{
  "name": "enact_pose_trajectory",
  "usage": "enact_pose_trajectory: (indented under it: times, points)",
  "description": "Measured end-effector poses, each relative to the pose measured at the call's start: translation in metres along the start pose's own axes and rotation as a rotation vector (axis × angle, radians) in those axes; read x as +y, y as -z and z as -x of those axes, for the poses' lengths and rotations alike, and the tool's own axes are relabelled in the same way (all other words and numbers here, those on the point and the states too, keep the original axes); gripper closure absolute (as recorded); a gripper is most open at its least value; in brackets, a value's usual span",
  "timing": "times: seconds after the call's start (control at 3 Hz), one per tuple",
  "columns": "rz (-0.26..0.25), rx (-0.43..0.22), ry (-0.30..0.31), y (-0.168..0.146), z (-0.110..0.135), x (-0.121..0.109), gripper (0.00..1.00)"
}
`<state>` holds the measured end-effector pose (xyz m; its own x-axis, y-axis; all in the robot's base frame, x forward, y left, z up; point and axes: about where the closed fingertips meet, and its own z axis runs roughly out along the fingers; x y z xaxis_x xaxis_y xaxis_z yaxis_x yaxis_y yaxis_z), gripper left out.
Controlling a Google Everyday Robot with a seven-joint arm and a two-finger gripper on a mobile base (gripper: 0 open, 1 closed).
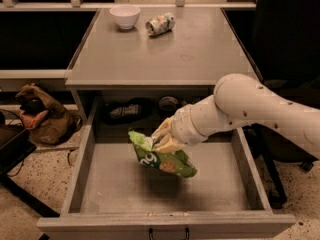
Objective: Place green rice chip bag into top drawer
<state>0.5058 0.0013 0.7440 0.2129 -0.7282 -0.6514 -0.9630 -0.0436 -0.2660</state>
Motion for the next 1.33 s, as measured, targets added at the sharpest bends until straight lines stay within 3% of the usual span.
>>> enact_pose_trajectory:
  times: [0.67,1.33]
  points:
    - [0.096,-0.006,-0.074,-0.039,-0.031,0.033,1.00]
    - [0.097,-0.006,-0.075,-0.039,-0.031,0.034,0.58]
